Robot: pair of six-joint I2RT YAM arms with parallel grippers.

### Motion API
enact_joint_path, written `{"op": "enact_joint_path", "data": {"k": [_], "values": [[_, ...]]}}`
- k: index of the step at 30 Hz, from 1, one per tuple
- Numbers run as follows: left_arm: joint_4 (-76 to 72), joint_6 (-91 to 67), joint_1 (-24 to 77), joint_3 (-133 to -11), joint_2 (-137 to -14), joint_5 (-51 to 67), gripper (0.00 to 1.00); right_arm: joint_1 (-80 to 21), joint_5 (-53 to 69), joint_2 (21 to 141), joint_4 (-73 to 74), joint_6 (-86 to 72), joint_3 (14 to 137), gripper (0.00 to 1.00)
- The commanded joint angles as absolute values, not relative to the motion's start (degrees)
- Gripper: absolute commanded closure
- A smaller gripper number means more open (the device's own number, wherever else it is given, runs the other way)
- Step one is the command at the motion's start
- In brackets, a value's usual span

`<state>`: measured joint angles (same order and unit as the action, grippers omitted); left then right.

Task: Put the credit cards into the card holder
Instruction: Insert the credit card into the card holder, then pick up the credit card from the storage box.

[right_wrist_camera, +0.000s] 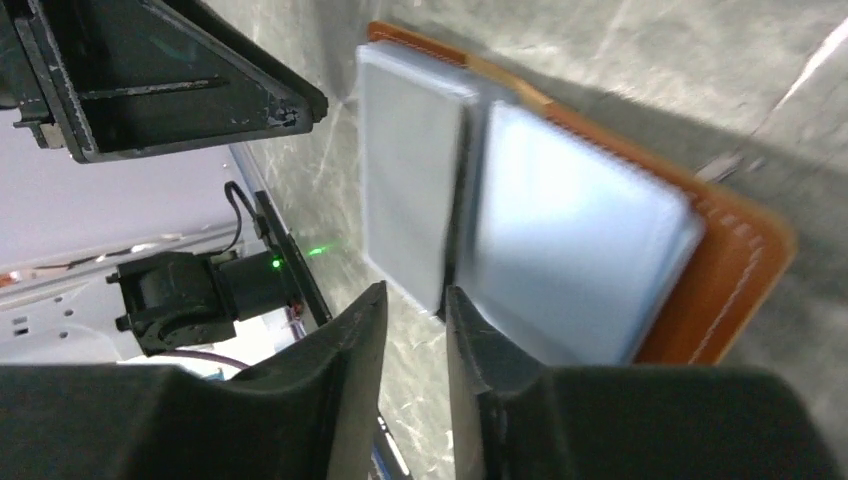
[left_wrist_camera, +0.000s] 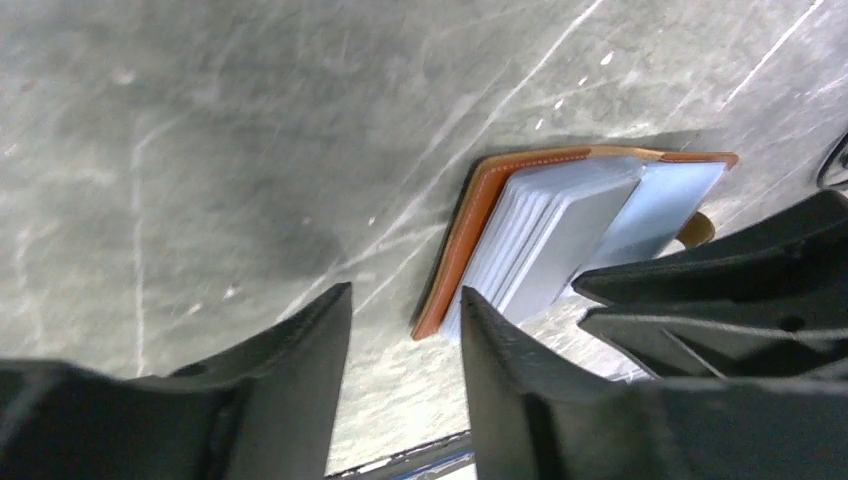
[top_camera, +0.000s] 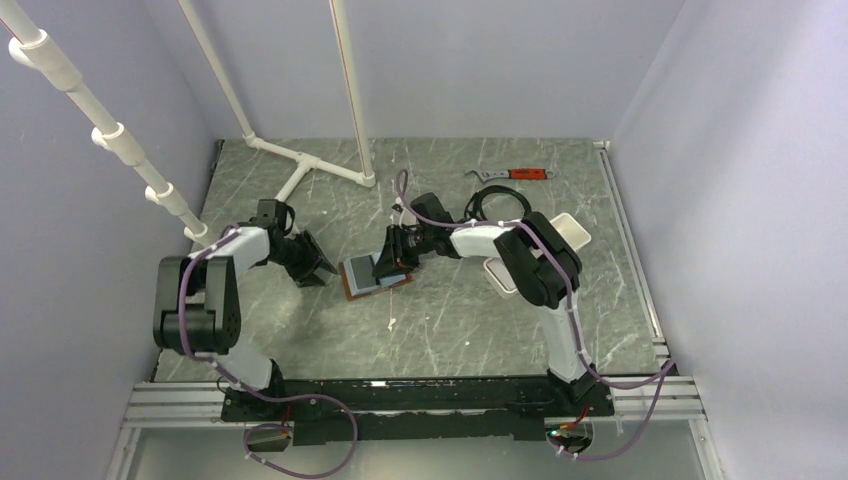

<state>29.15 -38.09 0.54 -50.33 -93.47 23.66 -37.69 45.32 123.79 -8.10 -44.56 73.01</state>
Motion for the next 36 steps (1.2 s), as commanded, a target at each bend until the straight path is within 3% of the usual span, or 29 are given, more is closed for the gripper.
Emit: {"op": "enact_joint_path", "data": {"k": [1,5,9,13,18,26,36], "values": [[35.0,-36.5,0.2,-50.0,-85.5,19.4,0.46,-38.3,31.7,114.0,9.1,-38.3,79.9,0.64],[36.1,-34.8,0.2,-51.1,-80.7,20.2,0.38,-38.6,18.1,108.6,30.1,-28.5,86.5,0.46],[36.2,-29.0,1.2,-53.3,-79.2,26.3,0.32,-33.9,1.8,97.9,40.2,-22.9,83.3,0.23],[36.3,-25.0,7.7,-56.3,-78.2,28.8,0.30,-22.5,6.4,85.1,37.0,-15.1,67.7,0.03],[28.8,-27.7,17.3,-56.5,-79.5,37.6,0.29,-8.4,21.5,80.6,31.3,-10.7,57.3,0.01],[12.2,-40.0,32.5,-64.2,-96.4,44.0,0.32,-4.1,32.0,87.5,27.6,-10.8,55.7,0.01],[8.4,-50.8,41.2,-80.2,-121.0,43.4,0.54,-2.9,36.9,89.1,25.6,-11.7,52.1,0.07]]}}
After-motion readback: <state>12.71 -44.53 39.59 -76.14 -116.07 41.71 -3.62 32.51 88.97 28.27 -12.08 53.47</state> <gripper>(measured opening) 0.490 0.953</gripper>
